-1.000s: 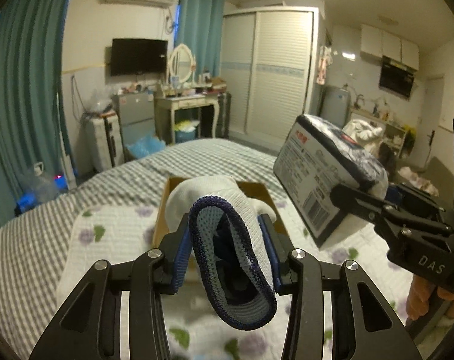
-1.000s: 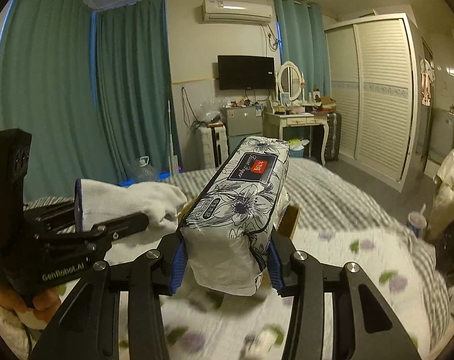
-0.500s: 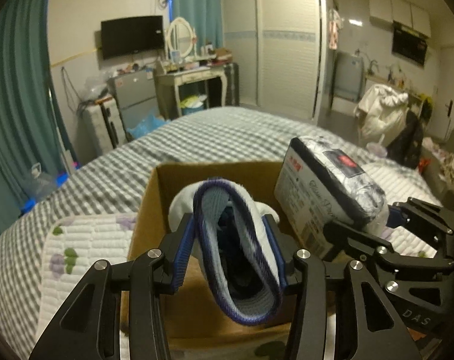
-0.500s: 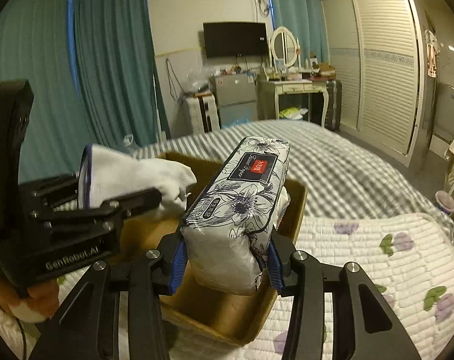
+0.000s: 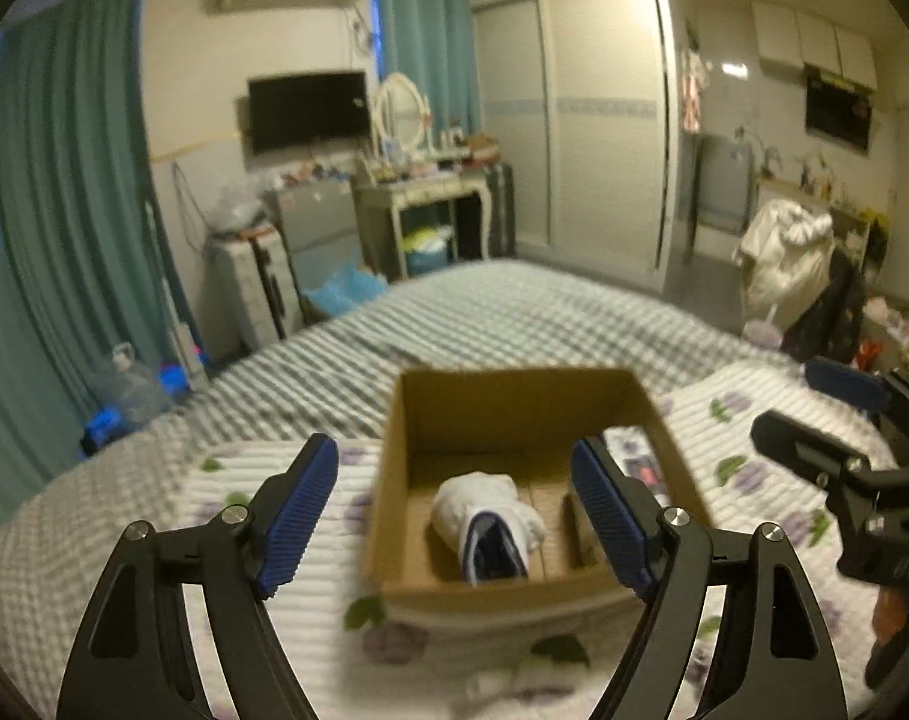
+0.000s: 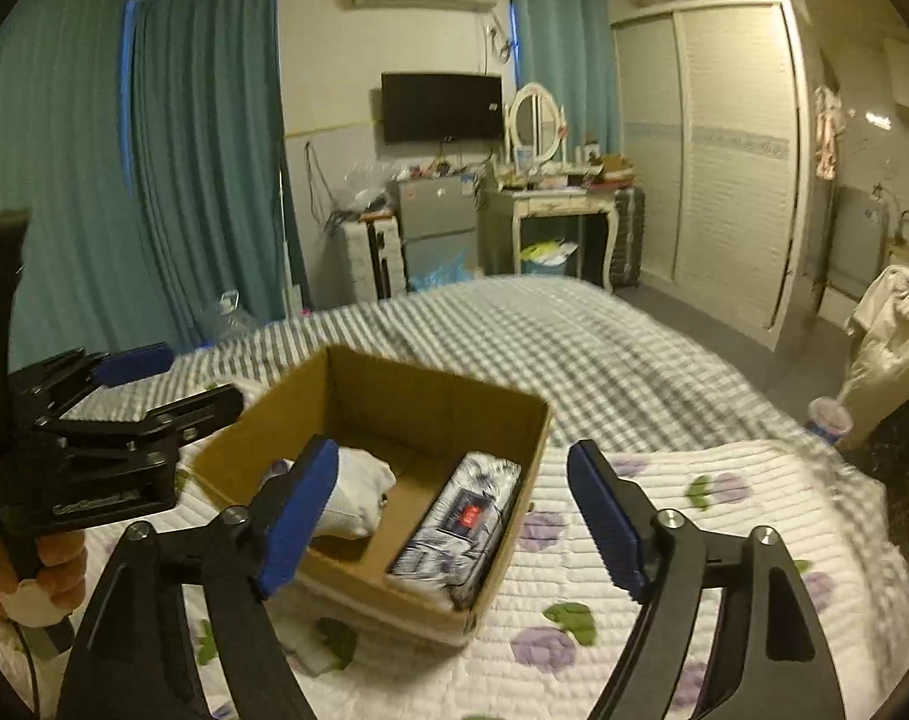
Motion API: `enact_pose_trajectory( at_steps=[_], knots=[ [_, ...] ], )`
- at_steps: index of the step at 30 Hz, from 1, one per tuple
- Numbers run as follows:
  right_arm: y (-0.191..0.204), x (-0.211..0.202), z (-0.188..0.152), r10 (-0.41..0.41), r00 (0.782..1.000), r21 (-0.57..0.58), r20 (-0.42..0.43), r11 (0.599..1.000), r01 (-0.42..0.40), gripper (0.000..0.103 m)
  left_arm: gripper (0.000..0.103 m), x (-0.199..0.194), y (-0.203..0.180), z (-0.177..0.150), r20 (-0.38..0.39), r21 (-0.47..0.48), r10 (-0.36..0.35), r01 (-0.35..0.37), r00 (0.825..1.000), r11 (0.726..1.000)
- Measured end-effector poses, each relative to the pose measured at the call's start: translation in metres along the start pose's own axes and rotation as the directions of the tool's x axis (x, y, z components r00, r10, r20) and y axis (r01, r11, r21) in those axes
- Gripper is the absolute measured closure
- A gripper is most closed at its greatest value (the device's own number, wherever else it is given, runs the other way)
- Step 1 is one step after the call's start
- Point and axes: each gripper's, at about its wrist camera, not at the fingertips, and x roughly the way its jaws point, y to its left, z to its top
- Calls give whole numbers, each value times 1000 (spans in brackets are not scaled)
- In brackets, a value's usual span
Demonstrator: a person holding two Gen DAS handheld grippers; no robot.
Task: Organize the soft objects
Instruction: 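Lower the sock and tissue pack into the box and open both grippers, then grasp the white cloth with the left gripper while the right grasps the lace bundle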
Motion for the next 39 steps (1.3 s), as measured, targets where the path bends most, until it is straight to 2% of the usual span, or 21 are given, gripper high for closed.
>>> enact_pose_trajectory(
  at_steps=[2, 5, 7, 9, 12, 14, 18, 21, 24, 29, 32, 34, 37, 39],
  knots=[
    [6, -31, 11, -44, 999, -4, 19, 999, 44, 20, 10, -33, 3, 2, 32, -1, -1, 1, 999, 1000],
    [17, -84, 22, -73, 996, 10, 42, 997, 73, 13, 8, -93, 3, -2, 103, 24, 9, -12, 995, 1000],
    [28, -112, 24, -82, 995, 6, 57, 997, 82, 8, 7, -120, 4, -10, 116, 34, 20, -24, 993, 999],
    [41, -140, 19, -108, 992, -9, 72, 994, 109, 1, 6, -137, 4, -19, 111, 52, 19, -25, 994, 998],
    [64, -169, 0, -101, 992, -40, 73, 994, 104, 0, 6, -155, 10, -40, 94, 54, 54, -59, 994, 997],
    [75, -175, -14, -79, 995, -55, 53, 995, 82, 0, 6, -161, 20, -61, 73, 16, 54, -55, 996, 998],
    [100, -170, -58, -53, 999, -60, 2, 997, 53, 0, 7, -166, 29, -96, 48, -38, 69, -68, 996, 997],
    [118, -156, -99, -15, 999, -58, -50, 998, 12, 0, 6, -163, 29, -124, 26, -20, 106, -106, 994, 994],
    [128, -137, -134, 13, 994, -74, -112, 997, -22, 0, 7, -150, 31, -153, -16, -6, 105, -105, 994, 994],
    [149, -89, -197, 34, 963, -144, -266, 987, -74, 0, 7, -125, 42, -193, -101, -43, 95, -99, 990, 994],
    [154, -67, -216, 54, 944, -142, -326, 984, -106, 0, 7, -113, 44, -210, -145, -30, 97, -103, 985, 994],
    [157, -58, -227, 60, 935, -143, -350, 983, -116, 2, 7, -107, 43, -217, -168, -32, 71, -78, 983, 996],
    [159, -44, -236, 84, 918, -120, -388, 983, -140, 16, 7, -95, 40, -228, -219, -36, 38, -47, 975, 998],
    [156, -38, -239, 93, 909, -107, -406, 983, -148, 36, 8, -89, 39, -232, -244, -35, 43, -53, 969, 998]
  ],
)
